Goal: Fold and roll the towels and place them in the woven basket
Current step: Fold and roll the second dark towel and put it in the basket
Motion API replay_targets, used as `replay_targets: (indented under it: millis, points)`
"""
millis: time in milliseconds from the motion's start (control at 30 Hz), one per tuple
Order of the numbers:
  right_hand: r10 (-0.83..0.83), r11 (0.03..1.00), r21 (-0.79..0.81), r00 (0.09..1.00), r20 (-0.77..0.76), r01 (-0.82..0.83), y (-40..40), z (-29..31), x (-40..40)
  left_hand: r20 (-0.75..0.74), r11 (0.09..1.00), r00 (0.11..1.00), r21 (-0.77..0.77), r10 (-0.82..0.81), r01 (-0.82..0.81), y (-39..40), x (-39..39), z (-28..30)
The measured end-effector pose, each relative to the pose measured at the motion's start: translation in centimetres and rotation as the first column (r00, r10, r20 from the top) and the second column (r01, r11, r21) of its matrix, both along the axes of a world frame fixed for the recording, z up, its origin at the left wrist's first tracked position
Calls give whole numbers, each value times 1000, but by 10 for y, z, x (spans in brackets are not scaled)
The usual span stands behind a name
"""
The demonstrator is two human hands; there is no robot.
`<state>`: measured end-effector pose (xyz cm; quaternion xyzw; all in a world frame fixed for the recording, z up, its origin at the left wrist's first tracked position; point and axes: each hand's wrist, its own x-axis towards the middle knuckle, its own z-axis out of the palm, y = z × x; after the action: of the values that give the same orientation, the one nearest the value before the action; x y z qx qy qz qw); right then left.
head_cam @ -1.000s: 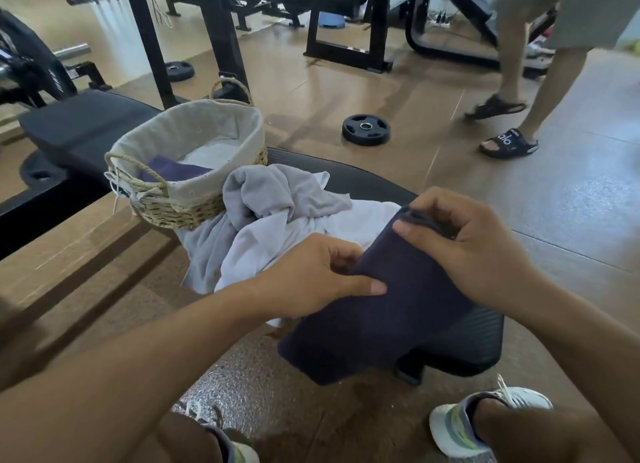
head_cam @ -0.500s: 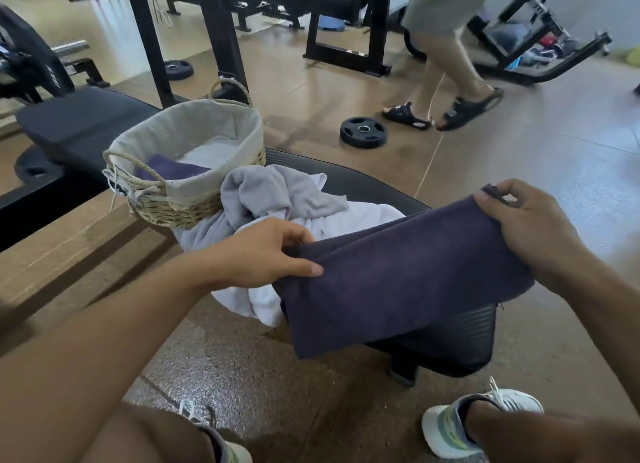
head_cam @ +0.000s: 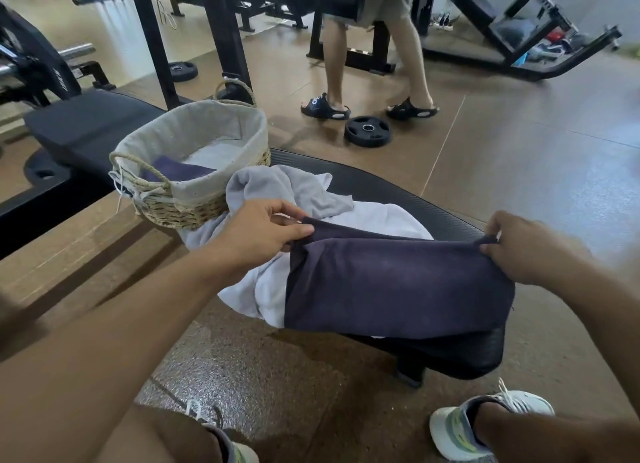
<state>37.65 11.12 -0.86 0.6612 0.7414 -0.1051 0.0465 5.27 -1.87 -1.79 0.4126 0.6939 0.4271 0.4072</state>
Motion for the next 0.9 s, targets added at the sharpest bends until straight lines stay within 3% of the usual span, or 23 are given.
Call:
replay_targets:
  millis: [67, 100, 133, 200, 267, 333, 567, 700, 767, 900]
  points:
    - [58, 988, 135, 985, 163, -80, -5, 1, -7, 25, 999, 1000, 30, 18, -18, -1, 6, 3]
    - [109, 969, 208, 987, 120, -132, -10, 1, -14, 40, 999, 999, 44, 19, -21, -2, 9, 4]
    - [193, 944, 276, 981, -19, -181, -17, 1, -25, 52, 998, 999, 56, 15, -18, -3, 11, 5]
    - [440, 875, 371, 831, -340, -312, -37, 2, -52, 77, 998, 997, 68, 1, -6, -4, 14, 6]
    - [649, 754, 445, 653, -391, -483, -58, 0, -76, 105, 997, 994, 70, -20, 13, -5, 17, 8]
    - [759, 649, 484, 547, -354, -587, -70, -6, -92, 121, 997, 991, 70, -52, 44, -6, 19, 10]
    - [823, 563, 507, 499, -271, -653, -72, -26, -110, 123, 996, 991, 69, -59, 51, -12, 20, 11]
    - [774, 633, 470, 511, -374, -615, -69, -28, -109, -191, 990, 980, 137, 54, -28, -11, 8, 12]
    - [752, 658, 457, 494, -435, -598, -68, -28, -108, -283, 994, 959, 96, -32, 61, -15, 3, 19]
    - [706, 705, 430, 500, -501, -564, -68, -29, -108, -308, 961, 914, -162, -266, 225, -26, 12, 28]
